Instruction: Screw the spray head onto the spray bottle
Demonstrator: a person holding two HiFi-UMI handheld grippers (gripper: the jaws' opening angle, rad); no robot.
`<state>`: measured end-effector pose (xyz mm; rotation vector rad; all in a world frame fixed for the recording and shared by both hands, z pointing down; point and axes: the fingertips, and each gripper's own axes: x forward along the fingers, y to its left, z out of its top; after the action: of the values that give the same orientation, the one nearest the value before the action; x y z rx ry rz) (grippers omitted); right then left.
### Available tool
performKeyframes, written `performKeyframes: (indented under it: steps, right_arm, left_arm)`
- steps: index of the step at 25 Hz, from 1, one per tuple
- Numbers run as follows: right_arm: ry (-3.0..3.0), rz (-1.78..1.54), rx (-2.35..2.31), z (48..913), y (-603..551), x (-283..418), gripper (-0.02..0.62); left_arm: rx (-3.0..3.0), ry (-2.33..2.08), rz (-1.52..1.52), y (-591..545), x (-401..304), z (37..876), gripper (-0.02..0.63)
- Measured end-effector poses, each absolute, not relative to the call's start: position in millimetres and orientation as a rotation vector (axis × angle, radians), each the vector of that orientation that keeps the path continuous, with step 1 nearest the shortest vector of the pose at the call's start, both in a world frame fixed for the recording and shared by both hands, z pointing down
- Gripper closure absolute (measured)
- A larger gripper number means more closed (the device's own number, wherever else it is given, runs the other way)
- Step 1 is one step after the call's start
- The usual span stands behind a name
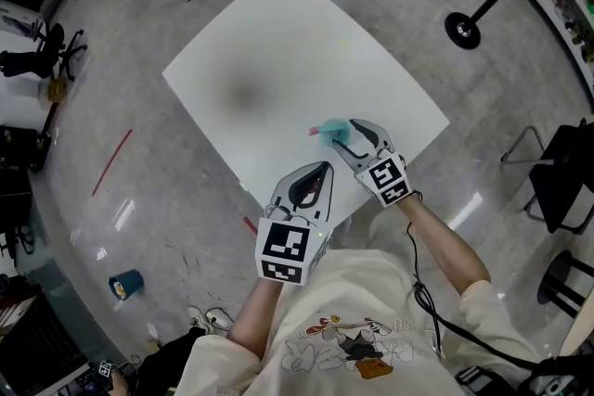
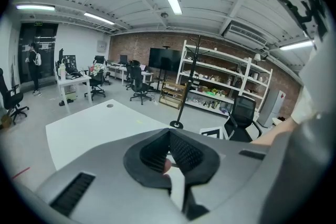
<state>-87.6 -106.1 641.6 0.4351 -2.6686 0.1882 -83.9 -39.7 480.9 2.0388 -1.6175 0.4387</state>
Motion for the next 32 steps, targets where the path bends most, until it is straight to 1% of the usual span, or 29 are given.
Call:
performKeyframes:
  steps: [3,9,10,11,12,22,32]
  right_arm:
    - [-2.673,0.218,0.554,616.6,-109.5,-59.1,0.371]
    - [-2.737,0.319,0.974,528.3,-123.9,0.5,0.375]
    - [-2.739,0.309,1.04,514.2,-125.1,10.6,0.409]
    - [-2.733,0.297,1.1,502.0,-125.6,19.5,0.516]
    - [-2.724,0.284,1.141,492.5,-124.6,25.9,0.588]
    - [-2.762,0.328,1.076,463.7,-79.6,13.0,0.59]
    - [-2.783,0.323,1.035,456.4,-62.2,12.8,0.591]
  left_arm:
    - [2.026,-1.631,0.412,-37.1,-89.5,478.8,0.6]
    - [2.015,-1.645,0.353,-35.9,-99.2,477.5,0.6]
    - [2.015,-1.648,0.343,-37.3,-98.8,477.1,0.6]
    - [2.015,-1.648,0.335,-39.1,-97.7,476.5,0.6]
    - [2.016,-1.647,0.328,-40.7,-96.0,475.6,0.6]
    - [2.103,-1.606,0.297,-38.7,-69.3,456.2,0.6]
    - [2.086,-1.637,0.334,-25.2,-64.7,452.2,0.6]
